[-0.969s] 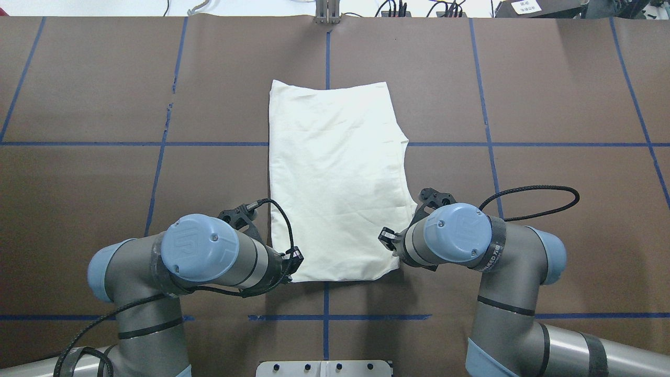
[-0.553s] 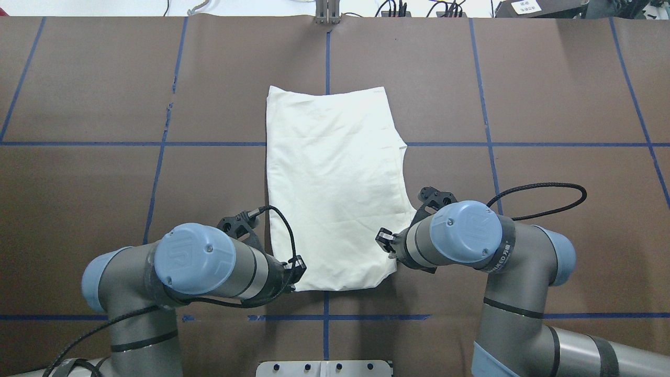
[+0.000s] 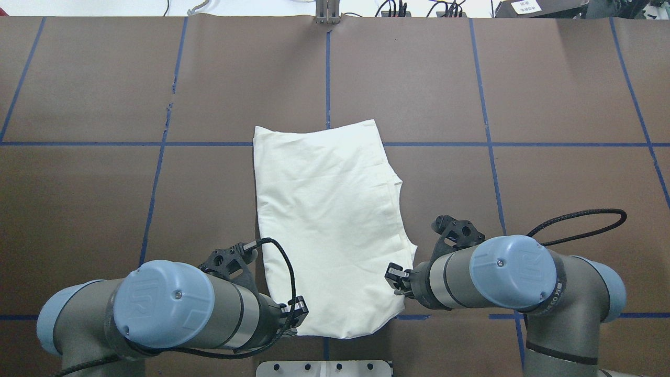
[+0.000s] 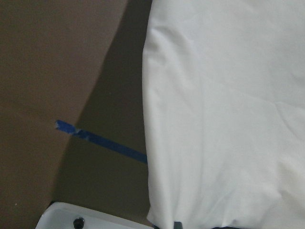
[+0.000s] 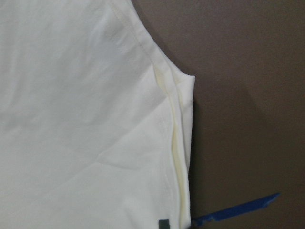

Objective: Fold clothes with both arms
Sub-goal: 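Fold the near edge with both grippers up over the shirt away from the robot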

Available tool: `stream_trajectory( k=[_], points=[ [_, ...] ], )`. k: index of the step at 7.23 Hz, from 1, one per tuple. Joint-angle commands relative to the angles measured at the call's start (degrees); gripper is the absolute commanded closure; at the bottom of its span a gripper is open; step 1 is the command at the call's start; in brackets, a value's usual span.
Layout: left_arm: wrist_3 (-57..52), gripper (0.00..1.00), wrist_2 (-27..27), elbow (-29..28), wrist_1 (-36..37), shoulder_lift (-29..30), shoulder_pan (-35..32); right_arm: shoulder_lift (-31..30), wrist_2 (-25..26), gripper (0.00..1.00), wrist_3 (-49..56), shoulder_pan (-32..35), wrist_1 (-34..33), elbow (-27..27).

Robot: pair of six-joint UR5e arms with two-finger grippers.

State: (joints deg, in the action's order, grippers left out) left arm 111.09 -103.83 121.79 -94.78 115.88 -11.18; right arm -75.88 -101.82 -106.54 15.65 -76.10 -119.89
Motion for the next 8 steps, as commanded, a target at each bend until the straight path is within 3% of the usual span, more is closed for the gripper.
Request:
stream_trajectory(
  k=[1,2,4,6,8],
  points=[
    [-0.35,1.0,-0.32,0.73,0.38,0.66,-3.2,3.96,-0.04,1.0,-0.07,3.03,-0.1,0.35],
    [-2.27,1.0,-0.84,0.47,0.3,0.84,-8.02,4.85,-1.78,1.0,0.19,6.98,-0.19,1.31],
    [-9.13,1.0,-8.55,-2.93,-0.4,2.24,-18.9,10.19,-11.08,1.0,3.0,16.82,-0.1,9.54],
    [-12.65,1.0,-10.34,-13.45,-3.63,8.37,-24.66,15.9,-15.05,1.0,3.8,22.38,-0.1,18.15],
    [-12.74,1.0,-10.34,-22.95,-13.2,9.79,-27.83,23.02,-17.18,1.0,4.24,25.21,0.42,30.09]
  ],
)
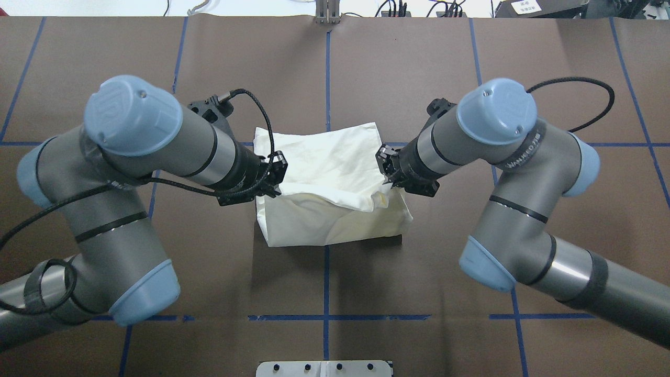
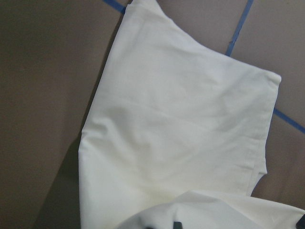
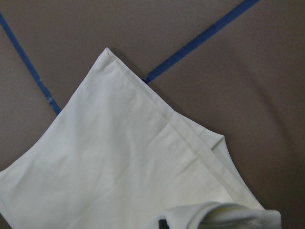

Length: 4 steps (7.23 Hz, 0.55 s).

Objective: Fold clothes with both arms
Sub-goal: 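Fold the near edge with both grippers up over the shirt away from the robot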

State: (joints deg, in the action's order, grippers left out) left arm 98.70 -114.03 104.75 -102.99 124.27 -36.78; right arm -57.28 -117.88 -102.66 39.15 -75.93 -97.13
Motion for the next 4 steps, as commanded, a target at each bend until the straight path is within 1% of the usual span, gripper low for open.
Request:
stream_trajectory(
  k=[1,2,3,4],
  points=[
    [-2.17,1.0,-0.14,-8.49,-5.72,2.45,-3.37,7.42,-1.04,1.0,0.53,1.89,0.34,12.18],
    [-4.37,1.0,0.03,-9.38,-5.82,2.64,-4.26,7.97,-0.95,1.0,0.53,1.89,4.78,16.67],
    [-5.0,1.0,0.12,-11.92,-8.6,2.73,-4.96,7.98,-0.86,1.0,0.36,2.24,10.13,20.97],
    [-5.35,1.0,0.12,-15.42,-12.46,2.73,-5.66,7.98,-1.04,1.0,0.36,2.85,10.71,21.54]
  ],
)
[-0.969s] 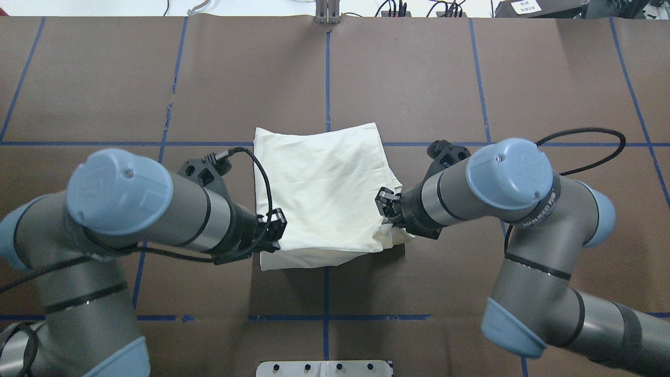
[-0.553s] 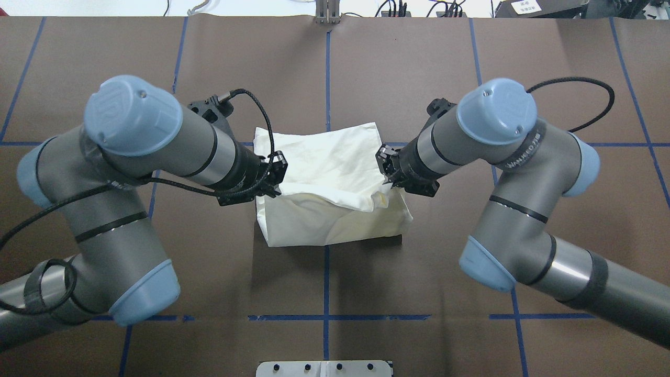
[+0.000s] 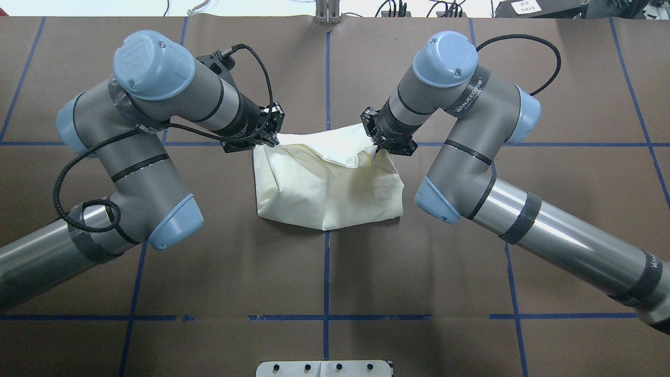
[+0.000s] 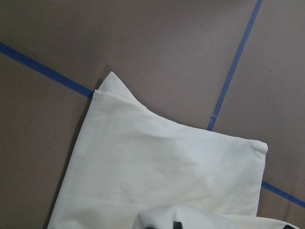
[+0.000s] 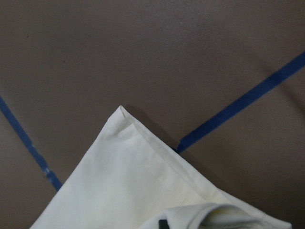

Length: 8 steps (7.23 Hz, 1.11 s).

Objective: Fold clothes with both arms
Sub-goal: 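Open both grippers and lift them away from the folded shirt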

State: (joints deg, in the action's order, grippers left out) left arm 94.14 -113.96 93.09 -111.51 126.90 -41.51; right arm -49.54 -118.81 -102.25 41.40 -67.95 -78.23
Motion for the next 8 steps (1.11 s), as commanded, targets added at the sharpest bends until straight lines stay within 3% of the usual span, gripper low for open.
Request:
stream_trajectory(
  k=[1,2,3,4,5,6,8],
  points=[
    [-1.14,1.0,0.14,-5.45,-5.81,0.1,-0.94,0.4,-0.1,1.0,-0.14,0.7,2.82,2.64],
    [-1.06,1.0,0.23,-5.99,-5.82,0.8,-0.94,1.02,-0.19,1.0,-0.23,0.7,2.82,2.64],
    [-1.06,1.0,0.23,-6.78,-5.82,1.59,-0.94,1.28,-0.11,0.7,-0.05,0.7,2.91,2.64],
    [-1.06,1.0,0.31,-7.83,-5.82,2.38,-0.94,1.55,0.07,0.18,-0.05,0.7,2.91,2.64],
    [-1.23,0.48,0.66,-8.27,-5.82,2.48,-0.94,1.37,0.07,0.0,-0.14,1.14,2.82,2.64],
    [-4.72,0.01,3.28,-10.89,-5.82,3.43,-1.02,1.37,-1.41,0.0,0.3,2.71,2.82,2.56],
    [-9.3,0.0,3.57,-13.99,-5.91,3.44,-2.78,0.94,-8.24,0.0,1.35,6.22,2.82,1.85]
  ],
)
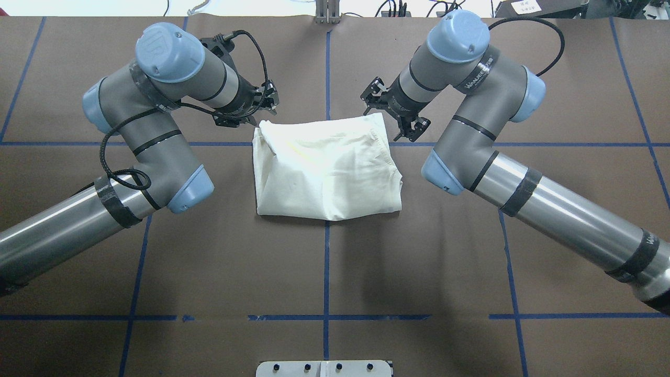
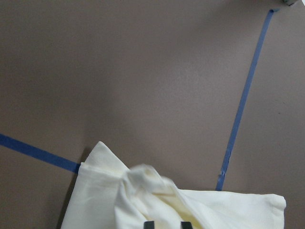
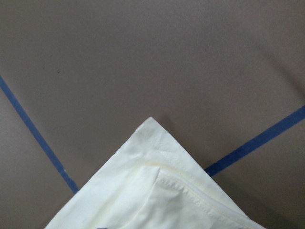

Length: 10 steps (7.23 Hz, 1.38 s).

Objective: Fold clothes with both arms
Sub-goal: 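Open both grippers and lift them away from the folded shirt, then lower the left gripper to the folded shirt's side while the right arm rises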

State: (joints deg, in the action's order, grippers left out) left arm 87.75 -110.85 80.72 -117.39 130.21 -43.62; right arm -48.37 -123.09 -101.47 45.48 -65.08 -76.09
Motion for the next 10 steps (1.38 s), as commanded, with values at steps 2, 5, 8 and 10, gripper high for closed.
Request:
stream_trajectory(
  k=[2,5,8,10],
  points=[
    [-2.5,0.0,-0.15,-0.83,-6.14,-0.57,-0.77,-0.49,-5.14,0.0,2.4,3.47,-0.22,-1.07],
    [-1.89,0.0,-0.76,-0.92,-19.43,-5.57,3.18,-4.43,-4.62,0.0,6.27,5.92,-0.57,-6.41],
    [-1.09,0.0,-6.46,-2.83,-25.57,-5.67,4.68,-6.82,-5.23,0.0,8.65,9.0,-0.75,-8.72],
    [-1.18,0.0,-9.64,-6.44,-31.74,-5.41,4.86,-7.09,-5.32,0.0,8.65,9.45,-0.75,-8.99]
  ],
)
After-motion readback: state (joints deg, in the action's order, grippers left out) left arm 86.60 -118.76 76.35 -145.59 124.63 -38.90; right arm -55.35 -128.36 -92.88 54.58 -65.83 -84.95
